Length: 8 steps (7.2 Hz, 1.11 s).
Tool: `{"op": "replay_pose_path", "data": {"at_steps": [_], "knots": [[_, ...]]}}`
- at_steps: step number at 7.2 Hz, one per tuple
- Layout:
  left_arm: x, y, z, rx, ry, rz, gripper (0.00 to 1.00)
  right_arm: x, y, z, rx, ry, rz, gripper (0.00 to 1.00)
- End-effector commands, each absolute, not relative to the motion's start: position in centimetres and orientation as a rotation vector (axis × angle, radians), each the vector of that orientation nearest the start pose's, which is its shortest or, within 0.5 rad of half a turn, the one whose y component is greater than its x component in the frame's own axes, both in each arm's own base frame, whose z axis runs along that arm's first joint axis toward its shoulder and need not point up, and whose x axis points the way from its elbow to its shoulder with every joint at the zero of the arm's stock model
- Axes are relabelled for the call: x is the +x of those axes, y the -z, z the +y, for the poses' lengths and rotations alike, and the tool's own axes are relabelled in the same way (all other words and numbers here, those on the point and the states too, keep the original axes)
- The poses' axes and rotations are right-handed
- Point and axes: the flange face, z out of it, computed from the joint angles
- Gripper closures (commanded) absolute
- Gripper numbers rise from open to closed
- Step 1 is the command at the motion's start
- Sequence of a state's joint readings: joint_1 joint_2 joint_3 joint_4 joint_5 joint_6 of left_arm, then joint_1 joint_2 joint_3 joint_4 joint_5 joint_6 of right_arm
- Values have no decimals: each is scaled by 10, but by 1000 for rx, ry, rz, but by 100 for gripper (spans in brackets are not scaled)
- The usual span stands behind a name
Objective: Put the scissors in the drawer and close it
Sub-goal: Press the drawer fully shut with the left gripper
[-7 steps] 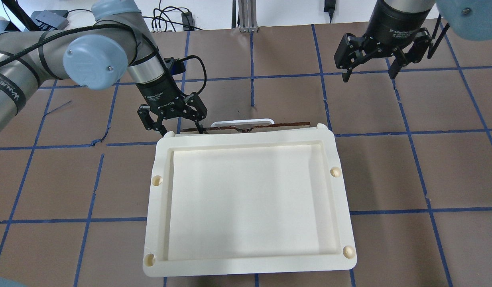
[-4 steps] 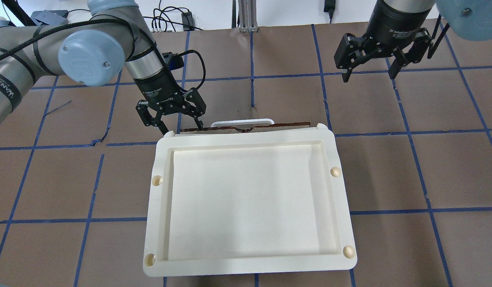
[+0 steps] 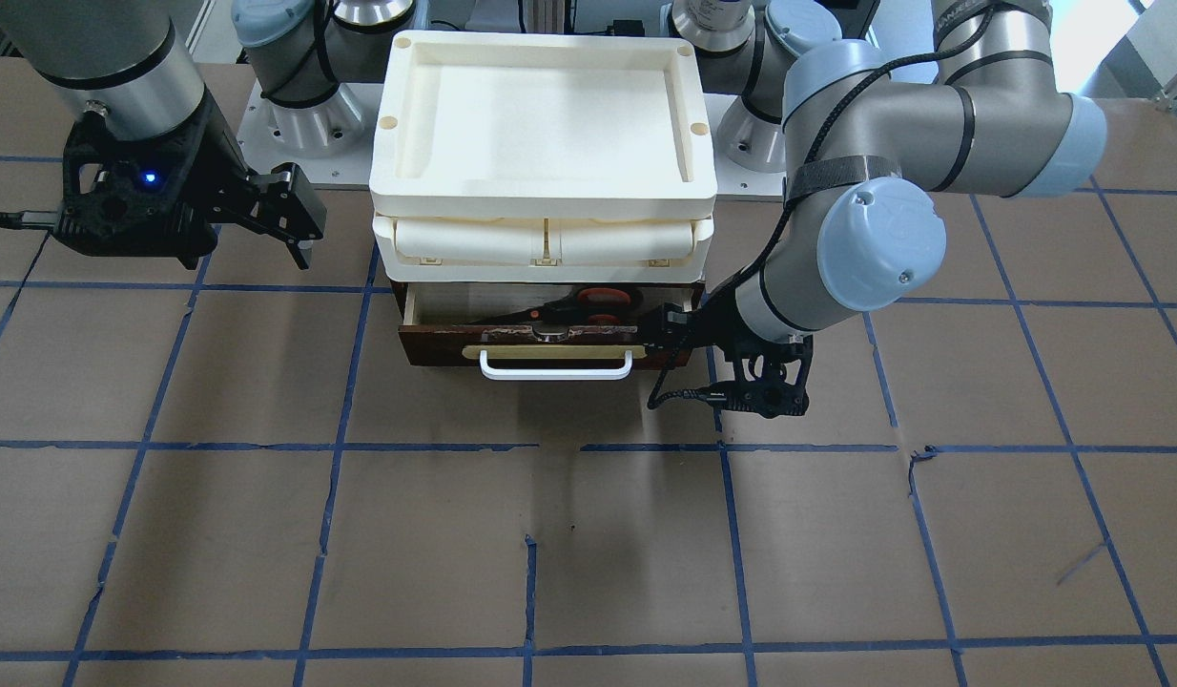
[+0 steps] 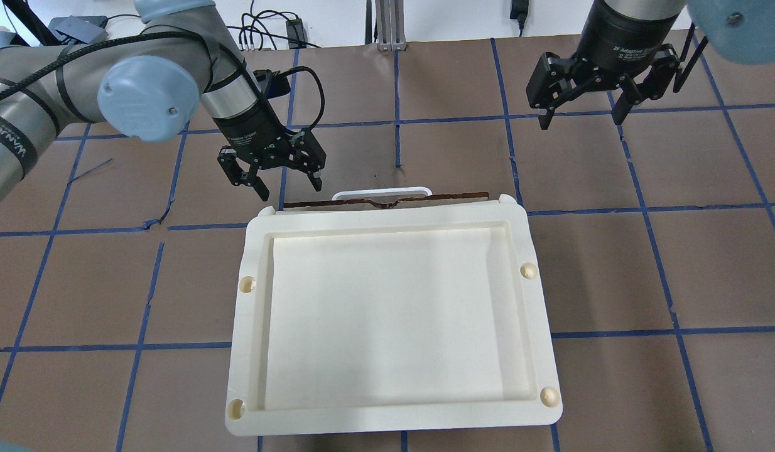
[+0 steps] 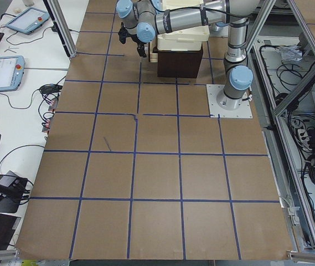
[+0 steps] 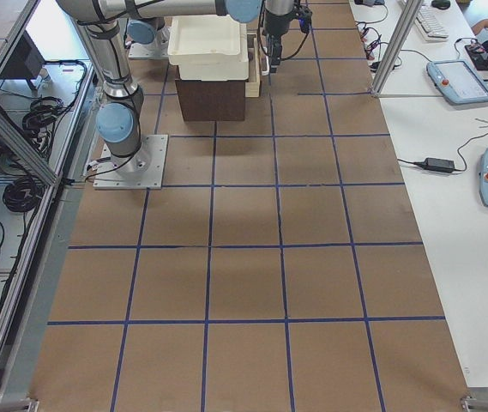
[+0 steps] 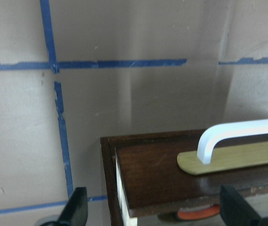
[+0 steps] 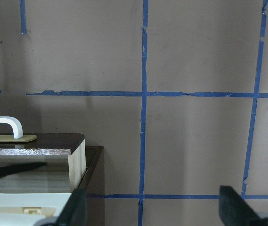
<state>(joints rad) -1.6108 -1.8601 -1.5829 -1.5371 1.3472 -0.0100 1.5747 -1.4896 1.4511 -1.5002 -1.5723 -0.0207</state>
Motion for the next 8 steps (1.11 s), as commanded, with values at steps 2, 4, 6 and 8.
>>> {"op": "replay_pose_path", "data": {"at_steps": [2,4,6,8], "knots": [[-177,-314,-549,-23,-537,3307,0,136,-498,-522,-41,-53,3142,0],[-178,-313,-546,-30,-558,3302,0,136,-498,-522,-43,-53,3142,0],[-179,-312,-541,-46,-585,3296,0,136,-497,-522,-43,-55,3142,0],[-179,-313,-534,-52,-635,3284,0,136,-498,-522,-43,-53,3142,0]]}}
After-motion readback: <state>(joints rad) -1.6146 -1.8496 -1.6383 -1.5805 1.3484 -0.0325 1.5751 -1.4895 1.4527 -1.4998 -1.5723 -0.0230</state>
